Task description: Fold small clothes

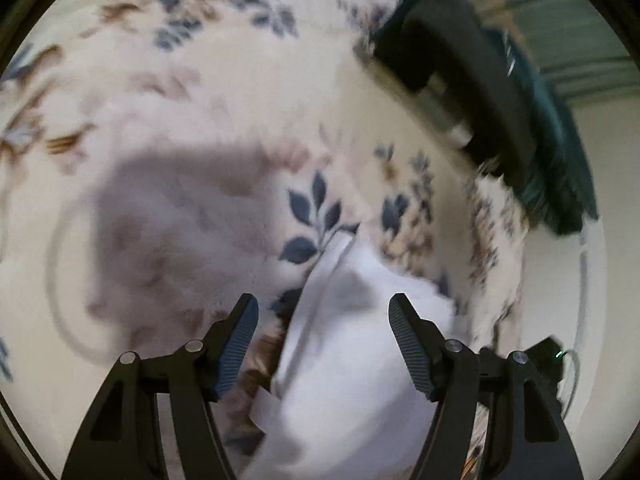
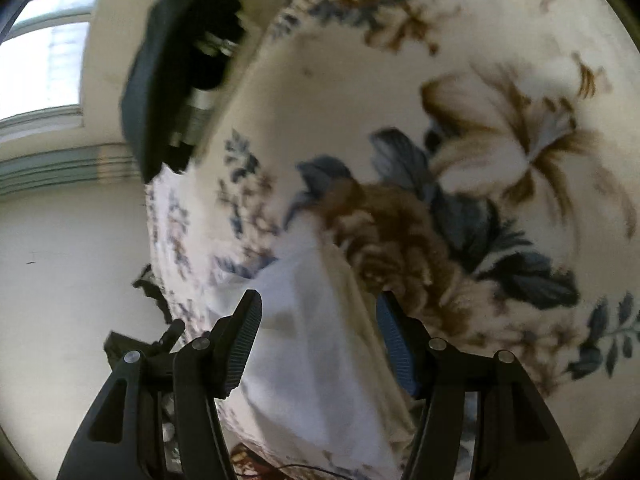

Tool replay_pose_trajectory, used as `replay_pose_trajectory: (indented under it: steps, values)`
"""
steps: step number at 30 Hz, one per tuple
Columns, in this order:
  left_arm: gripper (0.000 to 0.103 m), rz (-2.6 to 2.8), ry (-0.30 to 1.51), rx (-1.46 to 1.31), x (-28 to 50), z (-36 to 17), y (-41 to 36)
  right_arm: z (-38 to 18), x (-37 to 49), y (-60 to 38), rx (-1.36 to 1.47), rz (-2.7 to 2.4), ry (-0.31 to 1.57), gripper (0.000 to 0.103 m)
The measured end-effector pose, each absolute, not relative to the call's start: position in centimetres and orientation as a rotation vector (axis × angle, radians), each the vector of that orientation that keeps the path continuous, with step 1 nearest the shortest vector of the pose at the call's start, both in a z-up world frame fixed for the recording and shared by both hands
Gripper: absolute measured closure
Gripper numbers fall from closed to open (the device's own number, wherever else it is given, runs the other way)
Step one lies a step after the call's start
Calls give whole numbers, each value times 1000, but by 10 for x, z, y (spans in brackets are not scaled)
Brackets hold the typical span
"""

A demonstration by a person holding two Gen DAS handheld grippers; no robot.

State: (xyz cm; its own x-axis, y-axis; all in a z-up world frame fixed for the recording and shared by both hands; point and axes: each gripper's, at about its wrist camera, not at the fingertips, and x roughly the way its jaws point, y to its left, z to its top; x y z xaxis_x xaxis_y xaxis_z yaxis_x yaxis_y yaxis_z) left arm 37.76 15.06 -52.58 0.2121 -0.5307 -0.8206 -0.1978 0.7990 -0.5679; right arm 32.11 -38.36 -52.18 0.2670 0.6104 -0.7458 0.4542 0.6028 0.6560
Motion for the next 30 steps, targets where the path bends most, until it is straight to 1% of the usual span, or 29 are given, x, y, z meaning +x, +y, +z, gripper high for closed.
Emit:
replay_pose_trajectory:
  steps: [3,4,5,6,7,8,9,15,18,20,21,23,24,25,26,27,30]
  values:
    - [37,-305,1429,-611,391,-547,134,-531,332,-375,1004,154,1368,41]
    - [37,-322,1436,-606,395,-552,128,-533,336,-372,1002,159,1365,46]
    - [38,-331,1431,-609,397,-552,126,-532,339,-371,997,151,1338,57]
    - [40,-353,1412,-616,400,-551,123,-531,341,-370,993,144,1325,93]
    - [59,-370,1380,-620,401,-547,122,-528,345,-369,971,125,1317,100]
    - [76,-391,1354,-617,403,-543,120,-523,346,-369,957,111,1290,100]
    - [101,-394,1356,-609,405,-541,119,-518,348,-369,946,103,1274,100]
    - [100,-347,1300,-678,411,-539,142,-511,361,-368,897,51,1262,100]
    - [100,-281,1301,-693,412,-545,158,-522,367,-371,856,-9,1310,100]
    - [97,-262,1310,-727,412,-546,168,-535,367,-373,885,-22,1401,95]
    - [97,-266,1324,-761,409,-546,175,-537,364,-374,905,-12,1416,94]
    - [90,-281,1334,-801,396,-539,184,-534,351,-379,932,12,1417,76]
    - [73,-297,1326,-811,385,-533,186,-531,340,-382,954,34,1421,55]
    - [60,-321,1320,-822,369,-527,188,-530,330,-384,975,55,1425,46]
    - [55,-335,1322,-832,360,-525,186,-530,319,-385,992,76,1437,46]
    - [53,-355,1334,-846,344,-524,185,-531,305,-384,1004,105,1465,46]
    - [53,-415,1410,-894,303,-534,170,-536,270,-375,1019,186,1546,46]
